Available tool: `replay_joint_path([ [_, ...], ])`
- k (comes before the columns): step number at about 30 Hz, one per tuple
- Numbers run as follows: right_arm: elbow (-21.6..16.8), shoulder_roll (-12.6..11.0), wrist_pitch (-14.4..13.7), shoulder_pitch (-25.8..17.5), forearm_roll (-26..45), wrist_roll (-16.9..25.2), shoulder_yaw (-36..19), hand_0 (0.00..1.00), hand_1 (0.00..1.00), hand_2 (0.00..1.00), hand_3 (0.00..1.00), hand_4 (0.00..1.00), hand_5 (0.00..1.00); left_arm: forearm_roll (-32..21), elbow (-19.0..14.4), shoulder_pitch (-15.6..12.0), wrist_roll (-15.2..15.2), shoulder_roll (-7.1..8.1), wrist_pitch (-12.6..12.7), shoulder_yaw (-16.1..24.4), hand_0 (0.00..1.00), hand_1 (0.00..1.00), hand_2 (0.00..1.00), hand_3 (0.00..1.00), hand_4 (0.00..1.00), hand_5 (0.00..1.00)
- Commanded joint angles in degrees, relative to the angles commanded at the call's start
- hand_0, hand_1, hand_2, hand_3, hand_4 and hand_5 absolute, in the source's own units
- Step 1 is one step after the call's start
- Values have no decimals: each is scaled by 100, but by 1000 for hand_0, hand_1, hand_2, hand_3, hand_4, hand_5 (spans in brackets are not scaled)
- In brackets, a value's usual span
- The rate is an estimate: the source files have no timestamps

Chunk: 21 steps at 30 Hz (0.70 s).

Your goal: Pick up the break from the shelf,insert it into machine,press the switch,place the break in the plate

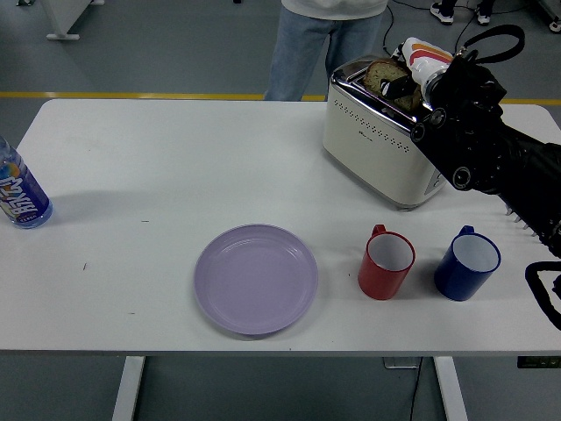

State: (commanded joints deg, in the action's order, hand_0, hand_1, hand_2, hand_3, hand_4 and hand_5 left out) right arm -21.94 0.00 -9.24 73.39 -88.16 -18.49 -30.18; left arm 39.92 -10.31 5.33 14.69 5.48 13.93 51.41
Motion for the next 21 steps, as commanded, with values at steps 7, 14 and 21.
replay_joint_path([
  [7, 16, 0, -63, -11, -49, 25, 20, 148, 282, 473, 522, 514, 12, 36, 0, -14, 12, 2, -2, 18, 659, 521, 516, 574, 415, 823],
  [14, -92, -51, -320, -28, -126, 86, -45, 90, 248, 450, 496, 493, 2, 42, 0, -39, 13, 12, -6, 17, 659, 519, 514, 575, 415, 822],
  [21, -422, -269, -481, -53, -310, 117, -320, 24, 157, 383, 471, 446, 2, 67, 0, -83, 12, 18, -7, 41, 661, 519, 515, 576, 417, 823],
])
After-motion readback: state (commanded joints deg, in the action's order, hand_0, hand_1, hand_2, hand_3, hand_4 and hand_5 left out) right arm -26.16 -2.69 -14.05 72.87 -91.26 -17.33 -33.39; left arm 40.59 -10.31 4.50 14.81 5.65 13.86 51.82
